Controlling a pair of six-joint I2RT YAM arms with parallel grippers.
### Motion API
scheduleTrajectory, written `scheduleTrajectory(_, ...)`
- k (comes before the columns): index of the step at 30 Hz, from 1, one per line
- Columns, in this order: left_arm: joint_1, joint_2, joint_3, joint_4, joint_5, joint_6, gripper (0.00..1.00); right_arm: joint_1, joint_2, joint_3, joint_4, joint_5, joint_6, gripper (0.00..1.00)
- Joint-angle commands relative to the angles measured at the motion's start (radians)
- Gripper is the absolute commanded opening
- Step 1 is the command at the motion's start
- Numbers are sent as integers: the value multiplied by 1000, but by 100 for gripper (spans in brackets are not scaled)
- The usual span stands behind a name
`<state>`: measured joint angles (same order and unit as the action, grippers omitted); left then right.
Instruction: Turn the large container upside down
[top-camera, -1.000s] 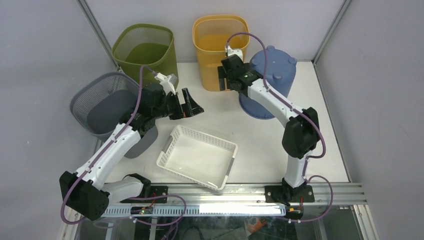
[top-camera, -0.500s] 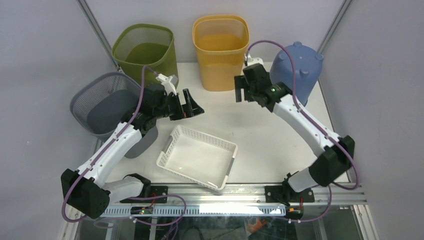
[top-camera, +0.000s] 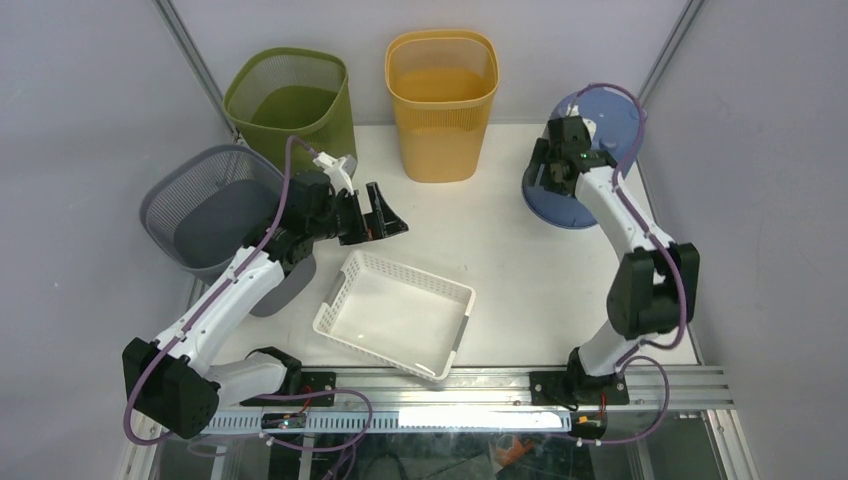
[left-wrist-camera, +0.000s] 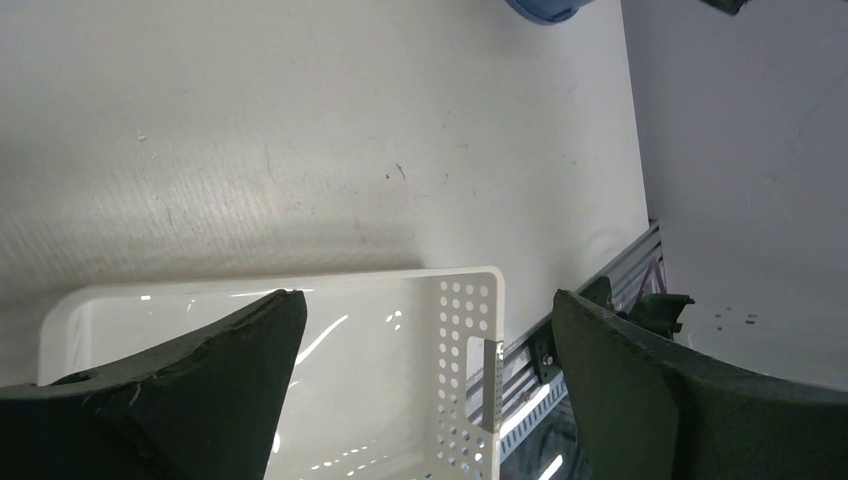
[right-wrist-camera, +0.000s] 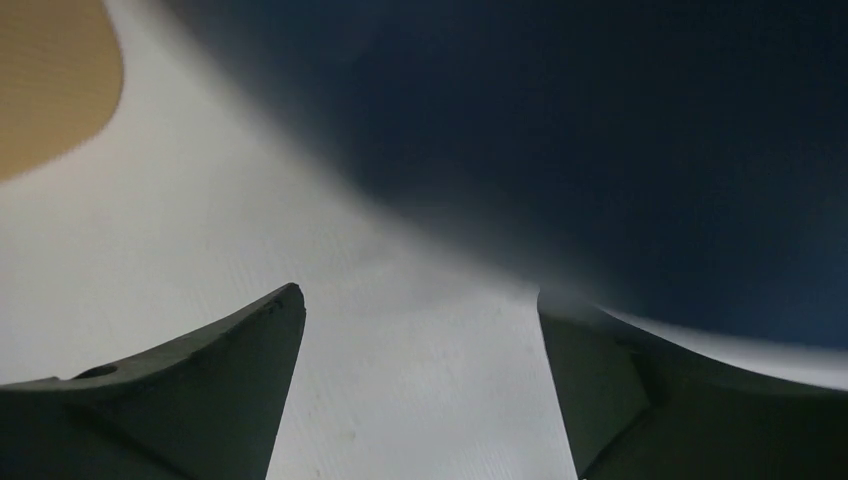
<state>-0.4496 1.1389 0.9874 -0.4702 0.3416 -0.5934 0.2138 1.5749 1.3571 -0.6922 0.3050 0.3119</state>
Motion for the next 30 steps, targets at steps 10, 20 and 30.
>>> scheduleTrajectory(10, 8, -46, -2, -50, 96, 93, 99, -137, 188, 257, 69, 12, 121, 90)
scheduleTrajectory(20, -191, -23, 43, -139, -169, 136, 99, 130, -276, -211, 79, -80, 209, 89)
scheduleTrajectory(30, -604, 53, 20, -160, -345, -58, 99, 267, -542, -475, 1, -247, 349, 87)
